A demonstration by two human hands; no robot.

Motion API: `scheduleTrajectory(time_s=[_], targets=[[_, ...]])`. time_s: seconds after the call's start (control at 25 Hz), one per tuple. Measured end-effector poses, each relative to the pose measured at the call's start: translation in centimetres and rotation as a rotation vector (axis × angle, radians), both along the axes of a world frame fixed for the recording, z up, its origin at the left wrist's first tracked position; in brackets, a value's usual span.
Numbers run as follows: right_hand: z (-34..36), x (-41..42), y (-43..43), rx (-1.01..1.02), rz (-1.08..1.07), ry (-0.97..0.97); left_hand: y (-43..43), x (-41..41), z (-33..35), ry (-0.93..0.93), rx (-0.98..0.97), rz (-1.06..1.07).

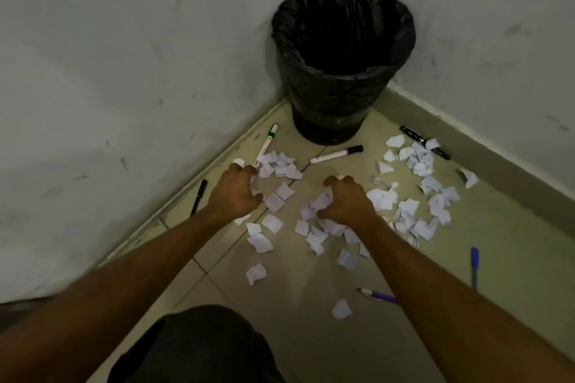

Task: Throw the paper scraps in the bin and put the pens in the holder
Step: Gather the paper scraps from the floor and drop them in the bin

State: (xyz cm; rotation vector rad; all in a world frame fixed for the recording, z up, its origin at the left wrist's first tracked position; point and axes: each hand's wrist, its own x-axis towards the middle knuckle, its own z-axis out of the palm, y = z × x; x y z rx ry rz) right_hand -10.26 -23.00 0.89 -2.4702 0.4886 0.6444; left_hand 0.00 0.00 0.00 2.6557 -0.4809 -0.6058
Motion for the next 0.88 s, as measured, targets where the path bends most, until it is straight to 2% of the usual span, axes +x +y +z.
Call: scheduleTrajectory(time_s=[0.12,0.28,0.4,0.52,0.6,0.68,0.8,0.88], targets=[[-1.5,-1.2,1.9,-0.110,-0.037,0.021,1.3,-0.3,-1.2,-0.136,0.118,-0.069],[-3.3,-1.9,4.3,-0.114,-0.009,-0.053,2.9,-2.0,-3.1,-0.084,0.086,-0.120],[-2.7,0.1,5.5,-0.120,-0.006,-0.228,4.6,-4.2,-3.4,-0.071,0.003,-0.091],[-2.2,4.8,6.0,-0.076,0.091,-0.439,5.3,-2.7,-2.9,-0.205,-0.038,-0.010],[-2.8,8.0,6.7,-0.064,0.200,-0.431,5.0,0.2,-2.8,-0.267,-0.061,-0.002],[-3.9,9.8,7.6,-0.121,0.294,-0.362,4.5,2.6,-3.1,-0.224,-0.069,-0.034],[-5.3,9.9,8.0,-0.196,0.320,-0.301,4.1,3.6,-4.0,-0.143,0.078,-0.165],[-5.5,8.9,7.7,-0.236,0.339,-0.282,4.2,3.2,-4.4,-0.176,0.176,-0.245]])
